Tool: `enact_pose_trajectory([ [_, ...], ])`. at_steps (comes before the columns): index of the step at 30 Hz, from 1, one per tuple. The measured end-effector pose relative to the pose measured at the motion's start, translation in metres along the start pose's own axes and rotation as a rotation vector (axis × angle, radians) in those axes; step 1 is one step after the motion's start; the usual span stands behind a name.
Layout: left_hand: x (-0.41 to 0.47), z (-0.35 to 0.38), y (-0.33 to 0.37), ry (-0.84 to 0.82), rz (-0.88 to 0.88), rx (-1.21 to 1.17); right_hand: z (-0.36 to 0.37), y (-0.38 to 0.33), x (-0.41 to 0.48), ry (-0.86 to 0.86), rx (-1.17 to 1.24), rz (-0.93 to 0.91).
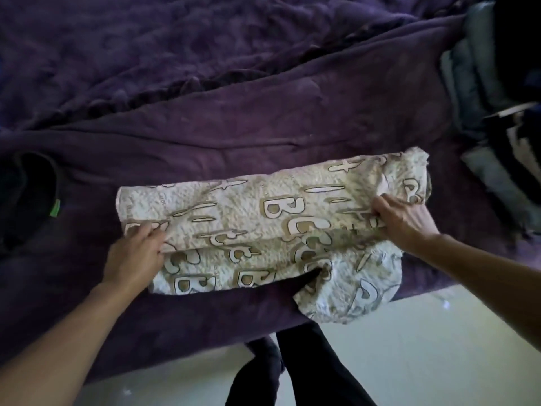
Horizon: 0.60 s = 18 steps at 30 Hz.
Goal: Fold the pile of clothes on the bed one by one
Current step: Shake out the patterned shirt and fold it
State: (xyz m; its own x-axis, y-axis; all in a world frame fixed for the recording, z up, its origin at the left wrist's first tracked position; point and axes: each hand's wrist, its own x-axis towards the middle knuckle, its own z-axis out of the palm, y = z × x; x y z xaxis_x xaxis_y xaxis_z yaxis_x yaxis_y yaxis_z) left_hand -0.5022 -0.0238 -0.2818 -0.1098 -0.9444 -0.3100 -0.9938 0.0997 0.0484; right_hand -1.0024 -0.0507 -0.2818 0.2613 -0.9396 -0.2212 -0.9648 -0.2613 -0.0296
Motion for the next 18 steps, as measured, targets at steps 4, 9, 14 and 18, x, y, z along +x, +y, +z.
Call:
enact_pose_trajectory([
  [4,-0.039,0.048,0.007,-0.324,-0.080,0.129,0.048,-0.033,-0.048,-0.354,-0.042,0.045],
  [9,-0.059,0.054,0.027,-0.360,-0.139,0.170,0.042,-0.047,-0.093,-0.258,0.095,0.089],
  [14,-0.074,0.053,0.078,-0.059,0.122,-0.020,0.034,-0.074,-0.150,-0.018,0.056,-0.090],
  [18,-0.075,0.074,0.141,-0.082,0.275,-0.116,0.063,-0.109,-0.162,-0.241,-0.030,0.035],
])
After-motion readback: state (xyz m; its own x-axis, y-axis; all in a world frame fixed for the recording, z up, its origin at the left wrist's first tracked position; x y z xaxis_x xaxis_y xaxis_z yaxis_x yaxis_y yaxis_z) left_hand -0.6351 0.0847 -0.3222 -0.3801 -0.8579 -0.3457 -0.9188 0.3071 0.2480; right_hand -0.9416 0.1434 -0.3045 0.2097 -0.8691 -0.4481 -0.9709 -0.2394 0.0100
